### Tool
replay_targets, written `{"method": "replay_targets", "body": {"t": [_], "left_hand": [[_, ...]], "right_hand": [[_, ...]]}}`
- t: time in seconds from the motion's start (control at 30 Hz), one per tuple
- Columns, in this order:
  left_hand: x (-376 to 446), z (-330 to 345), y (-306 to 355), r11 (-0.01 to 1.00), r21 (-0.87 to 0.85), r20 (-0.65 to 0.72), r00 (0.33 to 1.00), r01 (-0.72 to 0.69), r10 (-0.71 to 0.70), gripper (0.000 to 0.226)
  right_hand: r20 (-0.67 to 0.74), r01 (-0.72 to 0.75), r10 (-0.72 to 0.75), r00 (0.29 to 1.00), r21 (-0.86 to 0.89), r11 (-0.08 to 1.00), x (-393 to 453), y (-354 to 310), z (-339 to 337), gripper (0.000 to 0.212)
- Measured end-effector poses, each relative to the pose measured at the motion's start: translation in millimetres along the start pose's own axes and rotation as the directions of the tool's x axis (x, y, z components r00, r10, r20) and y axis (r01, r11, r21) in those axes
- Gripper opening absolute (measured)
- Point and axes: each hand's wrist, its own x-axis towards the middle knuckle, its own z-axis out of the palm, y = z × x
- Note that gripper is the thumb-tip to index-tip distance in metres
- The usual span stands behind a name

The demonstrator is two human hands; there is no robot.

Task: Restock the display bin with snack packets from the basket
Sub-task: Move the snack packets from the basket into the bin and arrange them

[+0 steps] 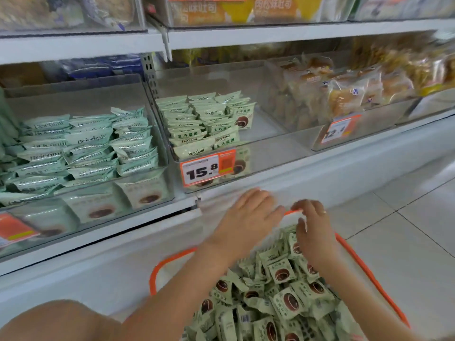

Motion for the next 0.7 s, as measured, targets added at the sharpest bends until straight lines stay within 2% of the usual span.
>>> {"method": "replay_targets", "body": {"t": [0.03, 0.07, 0.1, 0.13, 0.17, 0.2, 0.27, 0.4, 0.5, 0.6, 0.7], "left_hand": [[-9.7, 11.3, 20.9, 0.998, -0.058, 0.088, 0.996, -0.026, 0.031, 0.035], [-21.5, 21.2, 40.0, 0.994, -0.111, 0.209, 0.977, -0.016, 0.039, 0.039], [-34.5, 28.9, 56.2, 0.988, -0.152, 0.340, 0.940, 0.041, 0.014, 0.052], [-49.4, 35.2, 69.5, 0.975, -0.181, 0.478, 0.878, 0.126, -0.025, 0.061], [-65.3, 39.8, 79.8, 0.963, -0.182, 0.610, 0.791, 0.197, -0.047, 0.063], [-81.5, 44.4, 87.4, 0.960, -0.159, 0.723, 0.689, 0.232, -0.047, 0.059], [-109.6, 51.9, 95.3, 0.965, -0.104, 0.817, 0.574, 0.242, -0.056, 0.048], [-135.4, 59.6, 94.0, 0.958, -0.056, 0.876, 0.475, 0.281, -0.088, 0.049], [-134.6, 62.3, 90.6, 0.946, -0.033, 0.865, 0.483, 0.322, -0.134, 0.051], [-126.9, 64.4, 93.8, 0.932, -0.066, 0.849, 0.512, 0.355, -0.135, 0.052], [-114.8, 69.4, 97.8, 0.904, -0.110, 0.860, 0.496, 0.413, -0.123, 0.049]], "right_hand": [[0.251, -0.092, 0.122, 0.960, -0.125, 0.988, -21.4, 29.0, 16.6, 0.043], [0.474, -0.164, 0.279, 0.835, -0.270, 0.949, -43.6, 54.0, 30.0, 0.050], [0.601, -0.182, 0.409, 0.687, -0.402, 0.897, -65.1, 77.3, 41.0, 0.062], [0.651, -0.173, 0.495, 0.576, -0.495, 0.852, -85.5, 95.6, 47.8, 0.073], [0.660, -0.161, 0.540, 0.523, -0.545, 0.823, -103.4, 109.9, 51.9, 0.079], [0.655, -0.151, 0.563, 0.504, -0.575, 0.804, -117.1, 117.9, 53.1, 0.081], [0.635, -0.134, 0.581, 0.510, -0.608, 0.783, -134.2, 124.6, 53.2, 0.084], [0.568, -0.165, 0.580, 0.584, -0.616, 0.770, -134.5, 122.7, 57.5, 0.093], [0.502, -0.184, 0.591, 0.632, -0.643, 0.743, -129.3, 130.2, 66.4, 0.090], [0.458, -0.182, 0.566, 0.686, -0.644, 0.743, -123.2, 131.6, 66.2, 0.078], [0.428, -0.265, 0.605, 0.672, -0.624, 0.735, -118.7, 123.6, 66.5, 0.058]]}}
